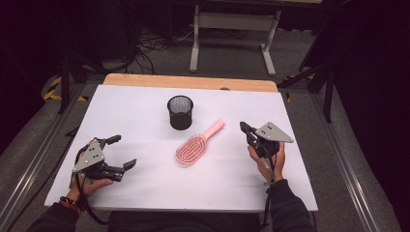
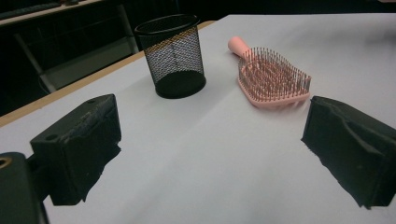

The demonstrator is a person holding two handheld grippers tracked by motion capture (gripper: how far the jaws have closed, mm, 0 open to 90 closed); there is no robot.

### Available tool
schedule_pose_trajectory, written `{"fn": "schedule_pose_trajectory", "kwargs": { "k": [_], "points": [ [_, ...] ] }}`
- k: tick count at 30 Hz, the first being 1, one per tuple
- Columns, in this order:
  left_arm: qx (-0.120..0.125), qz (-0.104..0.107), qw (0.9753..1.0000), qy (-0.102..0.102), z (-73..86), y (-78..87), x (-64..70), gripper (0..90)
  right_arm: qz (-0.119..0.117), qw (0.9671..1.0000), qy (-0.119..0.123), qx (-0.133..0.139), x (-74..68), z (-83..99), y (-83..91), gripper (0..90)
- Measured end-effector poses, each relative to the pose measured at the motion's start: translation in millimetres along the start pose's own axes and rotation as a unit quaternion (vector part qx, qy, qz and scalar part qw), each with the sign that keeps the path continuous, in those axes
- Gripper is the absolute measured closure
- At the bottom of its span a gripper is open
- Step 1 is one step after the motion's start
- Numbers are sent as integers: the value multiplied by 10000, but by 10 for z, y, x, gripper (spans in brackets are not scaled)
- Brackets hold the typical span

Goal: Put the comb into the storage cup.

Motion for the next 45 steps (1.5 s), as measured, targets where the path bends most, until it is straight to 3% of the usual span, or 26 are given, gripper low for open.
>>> {"fn": "schedule_pose_trajectory", "kwargs": {
  "k": [7, 12, 23, 32, 45],
  "points": [
    [16, 21, 10000, 50, 7, 2, 1, 52, -147, 9998, -112, -116, -29, -129, -271, 898],
    [7, 32, 10000, 17, 7, -3, 4, 49, -176, 9995, -3, -243, -75, -228, -473, 898],
    [11, 54, 10000, 28, 8, -11, 9, 48, -264, 9955, 231, -879, -194, -257, -941, 899],
    [-10, 62, 10000, 10, 15, -17, 12, 49, -110, 9859, 344, -1636, -209, -72, -1363, 899],
    [-46, 99, 9999, -12, 24, -28, 18, 52, 73, 9714, 313, -2353, -142, 146, -1581, 899]
  ]
}}
Point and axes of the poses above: each handheld gripper's, and its own axes: y roughly backward along the jaws, z roughly out of its underside, x roughly to its right, the point moved 2 cm from there along -y, roughly forward along the jaws, and after that the axes turned 13 degrees about -y, right-handed, at the moved point
